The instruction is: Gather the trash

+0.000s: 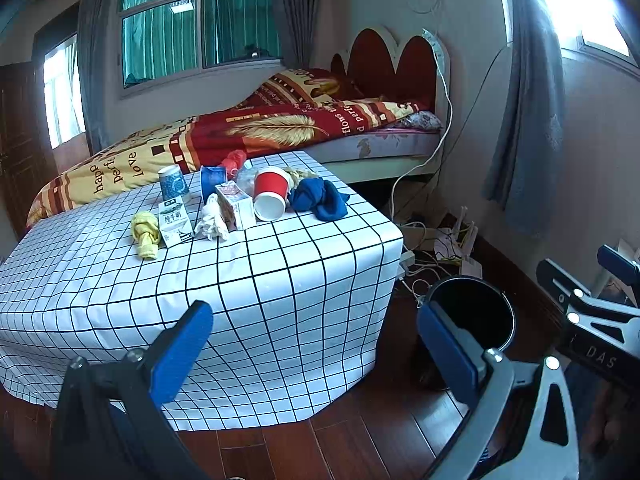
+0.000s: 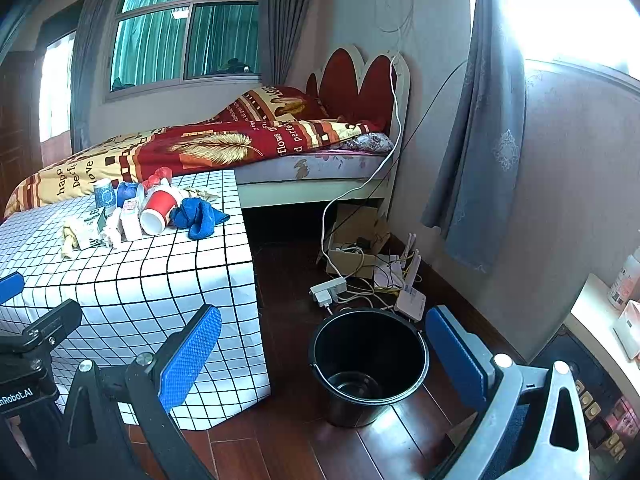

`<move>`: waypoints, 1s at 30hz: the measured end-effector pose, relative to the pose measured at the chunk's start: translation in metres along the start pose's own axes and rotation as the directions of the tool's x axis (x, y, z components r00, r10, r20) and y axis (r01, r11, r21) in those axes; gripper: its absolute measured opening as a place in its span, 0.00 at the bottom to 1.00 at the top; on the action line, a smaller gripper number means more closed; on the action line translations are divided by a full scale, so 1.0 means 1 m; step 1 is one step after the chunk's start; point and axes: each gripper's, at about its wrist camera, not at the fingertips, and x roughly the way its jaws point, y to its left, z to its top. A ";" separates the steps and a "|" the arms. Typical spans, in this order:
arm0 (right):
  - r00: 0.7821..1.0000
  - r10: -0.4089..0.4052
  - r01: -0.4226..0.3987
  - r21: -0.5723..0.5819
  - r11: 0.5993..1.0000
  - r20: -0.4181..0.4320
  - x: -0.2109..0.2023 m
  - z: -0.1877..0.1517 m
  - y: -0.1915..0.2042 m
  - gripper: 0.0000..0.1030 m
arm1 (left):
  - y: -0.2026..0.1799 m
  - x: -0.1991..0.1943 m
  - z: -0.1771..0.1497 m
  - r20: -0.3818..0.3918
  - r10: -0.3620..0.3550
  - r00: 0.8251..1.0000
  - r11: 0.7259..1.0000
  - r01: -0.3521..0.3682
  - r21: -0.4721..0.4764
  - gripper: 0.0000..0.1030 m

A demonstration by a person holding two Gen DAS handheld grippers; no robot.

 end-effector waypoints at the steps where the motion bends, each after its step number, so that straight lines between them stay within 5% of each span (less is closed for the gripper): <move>1: 1.000 0.000 0.000 0.001 1.000 0.001 0.000 0.000 -0.001 1.00 | 0.000 0.001 0.002 0.000 -0.003 1.000 1.000 0.003 0.001 1.00; 30: 1.000 0.006 -0.006 -0.002 1.000 -0.003 -0.002 -0.002 0.003 1.00 | -0.001 0.002 0.002 -0.011 -0.027 1.000 1.000 0.027 -0.012 1.00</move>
